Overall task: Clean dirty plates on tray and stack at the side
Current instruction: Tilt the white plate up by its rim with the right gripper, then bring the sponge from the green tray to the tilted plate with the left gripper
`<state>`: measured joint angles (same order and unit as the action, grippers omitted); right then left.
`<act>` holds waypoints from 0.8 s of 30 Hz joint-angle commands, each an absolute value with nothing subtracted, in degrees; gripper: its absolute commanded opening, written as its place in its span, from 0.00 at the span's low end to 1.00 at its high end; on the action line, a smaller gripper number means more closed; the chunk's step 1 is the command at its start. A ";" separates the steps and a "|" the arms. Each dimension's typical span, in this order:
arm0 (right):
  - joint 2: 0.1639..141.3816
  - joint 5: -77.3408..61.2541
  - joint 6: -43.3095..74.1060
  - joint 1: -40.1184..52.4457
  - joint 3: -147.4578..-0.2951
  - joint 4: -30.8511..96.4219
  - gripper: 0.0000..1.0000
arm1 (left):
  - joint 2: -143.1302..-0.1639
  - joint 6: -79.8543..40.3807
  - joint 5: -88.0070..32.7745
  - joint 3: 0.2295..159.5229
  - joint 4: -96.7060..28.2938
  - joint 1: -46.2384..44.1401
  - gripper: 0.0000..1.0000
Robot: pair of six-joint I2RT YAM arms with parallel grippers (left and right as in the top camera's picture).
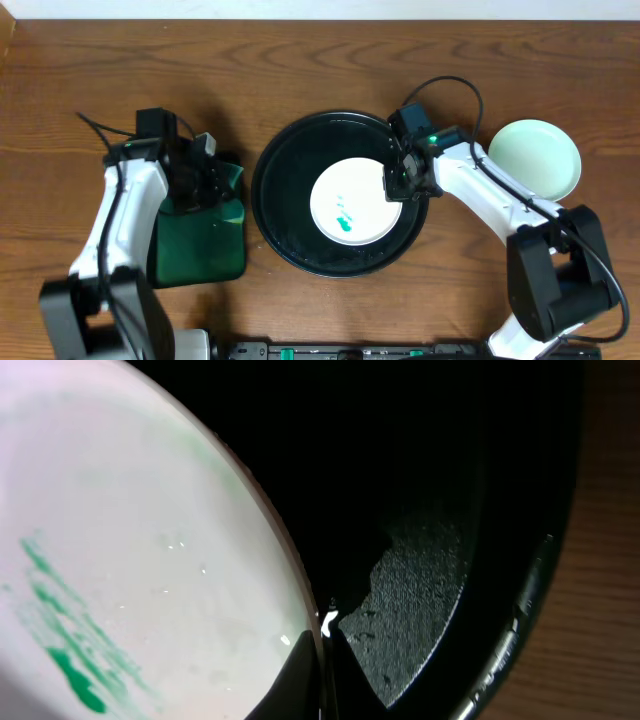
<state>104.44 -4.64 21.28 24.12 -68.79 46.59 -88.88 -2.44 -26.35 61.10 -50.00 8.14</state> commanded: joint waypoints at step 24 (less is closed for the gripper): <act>109.80 -7.14 20.49 23.99 -68.47 44.53 0.01 | -68.90 -3.57 -4.38 60.97 -45.43 8.25 0.07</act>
<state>108.92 -6.35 21.21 24.10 -68.73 44.69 -69.63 -5.45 -5.74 61.10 -46.04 8.14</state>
